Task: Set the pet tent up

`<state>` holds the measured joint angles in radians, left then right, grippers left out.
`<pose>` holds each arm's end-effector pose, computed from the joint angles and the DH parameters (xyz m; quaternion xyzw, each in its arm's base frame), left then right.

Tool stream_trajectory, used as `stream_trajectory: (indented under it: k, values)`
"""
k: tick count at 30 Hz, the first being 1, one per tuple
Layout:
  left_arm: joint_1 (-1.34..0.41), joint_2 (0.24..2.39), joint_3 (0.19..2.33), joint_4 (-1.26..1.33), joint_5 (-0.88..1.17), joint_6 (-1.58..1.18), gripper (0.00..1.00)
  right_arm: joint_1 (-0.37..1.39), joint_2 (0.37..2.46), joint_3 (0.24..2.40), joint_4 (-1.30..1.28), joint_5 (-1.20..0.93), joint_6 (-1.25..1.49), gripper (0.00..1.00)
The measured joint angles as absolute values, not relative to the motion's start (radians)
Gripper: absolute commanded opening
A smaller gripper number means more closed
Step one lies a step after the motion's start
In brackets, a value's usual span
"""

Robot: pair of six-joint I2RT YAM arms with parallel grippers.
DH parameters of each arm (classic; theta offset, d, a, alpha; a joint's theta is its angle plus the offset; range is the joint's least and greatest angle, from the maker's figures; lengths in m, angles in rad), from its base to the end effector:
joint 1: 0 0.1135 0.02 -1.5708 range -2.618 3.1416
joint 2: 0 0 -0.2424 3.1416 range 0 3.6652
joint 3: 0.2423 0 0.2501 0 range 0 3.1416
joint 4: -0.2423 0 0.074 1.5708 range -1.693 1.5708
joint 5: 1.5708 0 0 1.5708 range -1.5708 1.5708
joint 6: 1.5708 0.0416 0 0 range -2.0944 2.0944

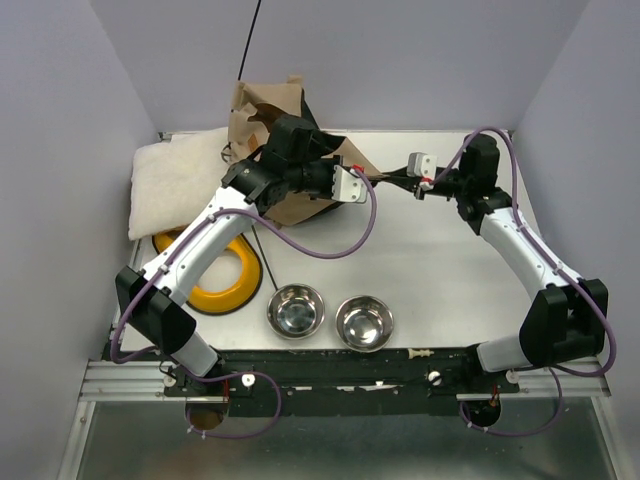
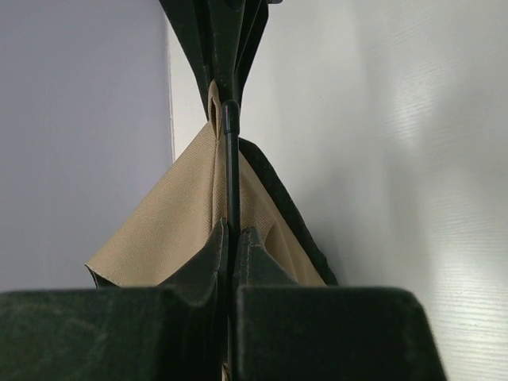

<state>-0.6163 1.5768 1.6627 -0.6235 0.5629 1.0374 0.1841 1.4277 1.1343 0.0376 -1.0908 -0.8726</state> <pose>0.2744 -0.2216 0.3806 0.7075 0.4647 -0.1370 0.5145 0.3131 0.0958 0.3171 -0.6149 0.4246 0.2102 0.6304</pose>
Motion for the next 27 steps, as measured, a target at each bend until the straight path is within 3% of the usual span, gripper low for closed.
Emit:
stream_trajectory:
  k: [27]
  values:
    - [-0.603, 1.615, 1.711, -0.647, 0.546, 1.045, 0.0, 0.187, 1.415, 1.119, 0.05, -1.078, -0.91, 0.01]
